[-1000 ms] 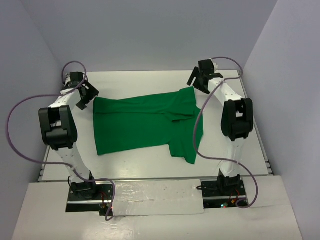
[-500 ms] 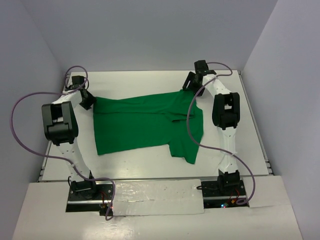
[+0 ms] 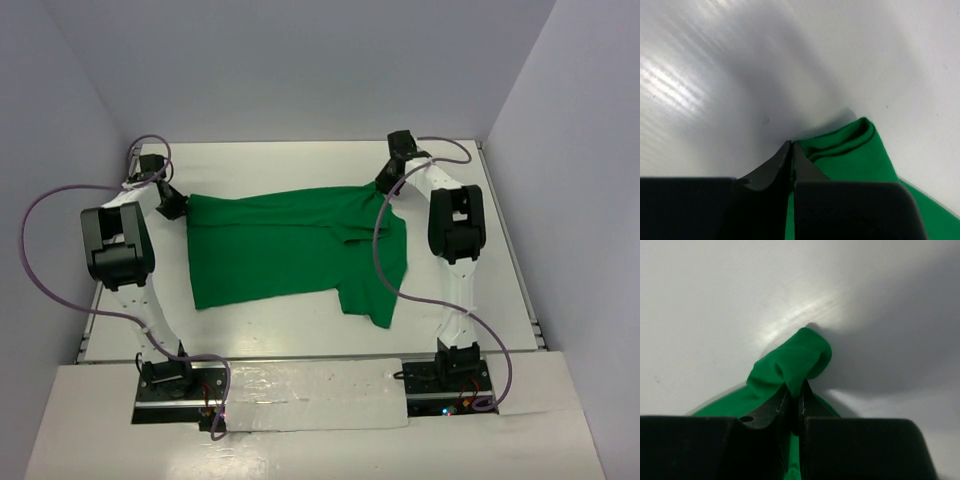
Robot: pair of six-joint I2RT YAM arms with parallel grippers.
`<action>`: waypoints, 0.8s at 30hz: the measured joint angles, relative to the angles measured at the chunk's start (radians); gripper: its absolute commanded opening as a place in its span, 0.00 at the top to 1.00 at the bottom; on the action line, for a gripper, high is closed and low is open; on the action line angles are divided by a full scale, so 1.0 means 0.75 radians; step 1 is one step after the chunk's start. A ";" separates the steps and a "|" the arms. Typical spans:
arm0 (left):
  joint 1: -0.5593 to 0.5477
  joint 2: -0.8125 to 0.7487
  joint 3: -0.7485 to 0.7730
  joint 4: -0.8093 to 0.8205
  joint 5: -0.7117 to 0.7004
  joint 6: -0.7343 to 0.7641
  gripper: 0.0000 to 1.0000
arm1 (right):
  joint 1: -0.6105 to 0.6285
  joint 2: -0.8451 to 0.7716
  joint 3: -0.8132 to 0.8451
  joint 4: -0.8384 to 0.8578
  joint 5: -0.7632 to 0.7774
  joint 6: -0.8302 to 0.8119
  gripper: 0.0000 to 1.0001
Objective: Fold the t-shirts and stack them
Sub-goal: Fold the flattened tshirt in 1/3 of the way
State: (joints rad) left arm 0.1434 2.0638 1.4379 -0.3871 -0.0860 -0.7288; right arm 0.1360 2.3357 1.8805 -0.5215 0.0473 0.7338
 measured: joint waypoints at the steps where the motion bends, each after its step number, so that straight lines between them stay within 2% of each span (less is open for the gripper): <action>1: 0.003 -0.018 -0.017 0.003 0.005 -0.001 0.90 | -0.001 -0.046 -0.079 0.031 0.026 0.015 0.91; 4: 0.007 -0.107 -0.086 0.014 0.023 -0.012 0.90 | -0.008 -0.139 -0.193 0.042 0.086 0.046 0.91; 8: 0.008 -0.178 -0.108 0.051 0.041 -0.026 0.90 | -0.015 -0.155 -0.177 0.068 0.124 0.053 0.91; 13: 0.017 -0.089 -0.011 0.073 0.053 -0.028 0.90 | -0.026 -0.132 -0.102 0.077 0.146 0.070 0.91; 14: 0.018 -0.058 0.015 0.076 0.059 -0.030 0.90 | -0.028 -0.124 -0.083 0.075 0.148 0.075 0.88; 15: 0.019 -0.027 0.040 0.079 0.064 -0.032 0.90 | -0.029 -0.110 -0.068 0.077 0.147 0.078 0.82; 16: 0.019 0.005 0.064 0.081 0.070 -0.034 0.88 | -0.030 -0.095 -0.052 0.078 0.146 0.080 0.65; 17: 0.019 0.031 0.084 0.082 0.078 -0.035 0.84 | -0.031 -0.080 -0.037 0.079 0.144 0.081 0.41; 19: 0.020 0.064 0.104 0.082 0.092 -0.036 0.73 | -0.031 -0.053 -0.025 0.081 0.142 0.082 0.15; 20: 0.020 0.073 0.108 0.082 0.098 -0.038 0.66 | -0.031 -0.045 -0.026 0.081 0.141 0.083 0.09; 22: 0.020 0.069 0.108 0.082 0.107 -0.041 0.46 | -0.031 -0.044 -0.035 0.079 0.145 0.079 0.05; 24: 0.020 0.047 0.096 0.087 0.114 -0.043 0.36 | -0.031 -0.049 -0.045 0.085 0.153 0.076 0.04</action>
State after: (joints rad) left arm 0.1581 2.0992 1.5096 -0.3216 -0.0003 -0.7608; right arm 0.1131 2.2993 1.8465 -0.4576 0.1622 0.7911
